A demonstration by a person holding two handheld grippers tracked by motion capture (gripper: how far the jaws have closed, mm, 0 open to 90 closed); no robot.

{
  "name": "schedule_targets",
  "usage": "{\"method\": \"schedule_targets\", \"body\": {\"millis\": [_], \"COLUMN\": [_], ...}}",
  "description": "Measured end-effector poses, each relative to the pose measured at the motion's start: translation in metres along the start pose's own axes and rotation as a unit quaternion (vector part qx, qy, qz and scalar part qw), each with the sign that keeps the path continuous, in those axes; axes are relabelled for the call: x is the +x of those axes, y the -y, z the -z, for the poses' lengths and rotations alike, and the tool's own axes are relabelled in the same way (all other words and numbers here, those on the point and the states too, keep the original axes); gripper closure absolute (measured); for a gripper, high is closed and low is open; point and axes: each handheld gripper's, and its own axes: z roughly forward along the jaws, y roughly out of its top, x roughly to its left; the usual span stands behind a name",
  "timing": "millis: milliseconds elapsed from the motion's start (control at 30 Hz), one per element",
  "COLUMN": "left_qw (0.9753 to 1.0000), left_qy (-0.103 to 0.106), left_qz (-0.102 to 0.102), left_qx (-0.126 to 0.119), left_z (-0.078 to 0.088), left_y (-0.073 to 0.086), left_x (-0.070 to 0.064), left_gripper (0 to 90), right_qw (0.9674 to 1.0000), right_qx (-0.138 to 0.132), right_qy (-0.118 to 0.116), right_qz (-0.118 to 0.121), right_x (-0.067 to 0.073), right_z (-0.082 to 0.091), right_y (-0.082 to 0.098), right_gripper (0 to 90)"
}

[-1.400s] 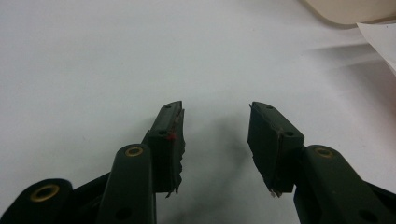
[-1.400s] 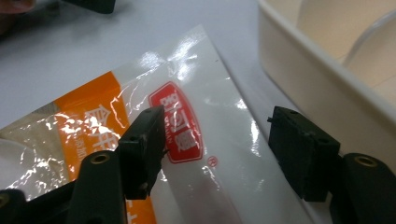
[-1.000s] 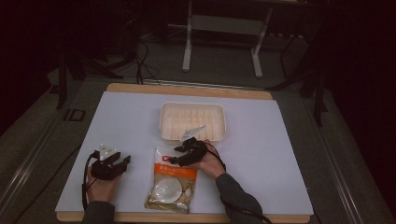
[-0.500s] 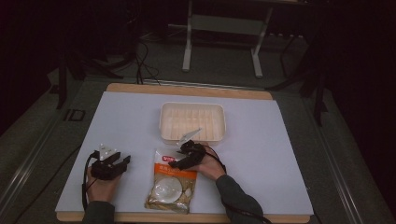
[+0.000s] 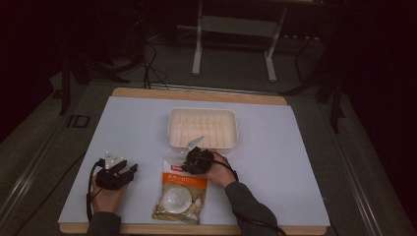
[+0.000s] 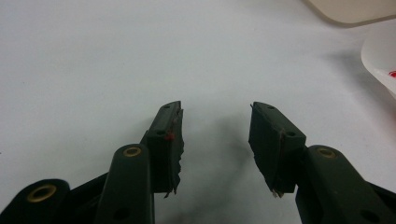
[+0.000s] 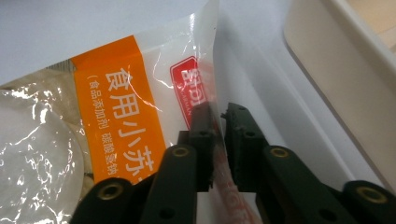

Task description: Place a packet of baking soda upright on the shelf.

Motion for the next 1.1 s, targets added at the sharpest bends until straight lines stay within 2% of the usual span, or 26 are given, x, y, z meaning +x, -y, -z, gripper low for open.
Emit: {"method": "schedule_targets", "body": {"millis": [67, 200, 333, 433, 567, 700, 967, 1100], "left_qw": [1.0000, 1.0000, 1.0000, 1.0000, 1.0000, 1.0000, 1.0000, 1.0000], "left_qy": [0.000, 0.001, 0.002, 0.001, 0.001, 0.001, 0.001, 0.002], "left_qz": [0.000, 0.001, 0.001, 0.001, 0.001, 0.000, 0.001, 0.001], "left_qx": [0.000, 0.000, -0.001, -0.001, 0.000, 0.000, 0.000, 0.000], "left_z": [0.000, 0.000, 0.000, 0.000, 0.000, 0.000, 0.000, 0.000], "left_y": [0.000, 0.000, 0.000, 0.000, 0.000, 0.000, 0.000, 0.000], "left_x": [0.000, 0.000, 0.000, 0.000, 0.000, 0.000, 0.000, 0.000], "left_gripper": [54.0, 54.0, 54.1, 54.1, 54.0, 54.1, 54.1, 54.1], "right_qw": [1.0000, 0.9998, 0.9999, 0.9999, 0.9998, 0.9992, 0.9969, 0.9945], "right_qx": [0.007, 0.012, 0.010, -0.005, -0.019, -0.038, -0.073, -0.098], "right_qy": [-0.001, 0.000, 0.001, -0.004, -0.006, -0.013, -0.029, -0.036], "right_qz": [0.002, -0.014, -0.013, -0.014, 0.000, -0.003, -0.001, 0.002], "right_x": [0.001, 0.002, 0.002, 0.003, 0.005, 0.007, 0.012, 0.016], "right_z": [0.000, 0.001, 0.003, 0.014, 0.027, 0.040, 0.062, 0.074], "right_y": [-0.002, -0.003, -0.004, -0.007, -0.010, -0.013, -0.020, -0.024], "right_gripper": [89.6, 90.0, 90.0, 90.0, 90.0, 90.0, 90.0, 90.0]}}
